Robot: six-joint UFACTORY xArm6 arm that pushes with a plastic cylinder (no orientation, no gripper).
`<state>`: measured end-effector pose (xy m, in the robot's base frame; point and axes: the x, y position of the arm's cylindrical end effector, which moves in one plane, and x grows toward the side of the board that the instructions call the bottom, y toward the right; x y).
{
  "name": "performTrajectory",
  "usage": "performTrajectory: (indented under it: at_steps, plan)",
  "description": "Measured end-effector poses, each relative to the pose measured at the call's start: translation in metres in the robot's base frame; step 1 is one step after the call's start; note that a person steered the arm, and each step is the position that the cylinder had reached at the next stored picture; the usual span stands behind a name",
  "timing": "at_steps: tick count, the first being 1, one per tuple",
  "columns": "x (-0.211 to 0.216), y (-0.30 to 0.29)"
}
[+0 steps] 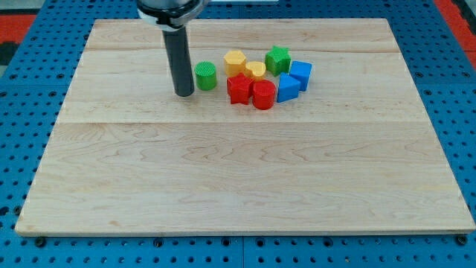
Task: Push the green circle along with yellow hexagon towards top right
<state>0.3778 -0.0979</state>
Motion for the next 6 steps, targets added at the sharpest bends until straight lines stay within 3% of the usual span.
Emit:
performTrajectory:
  at_steps: [4, 5, 6]
  plan:
    - [-0.02, 0.056]
    - [-0.028, 0.039]
    - [-0.066, 0.021]
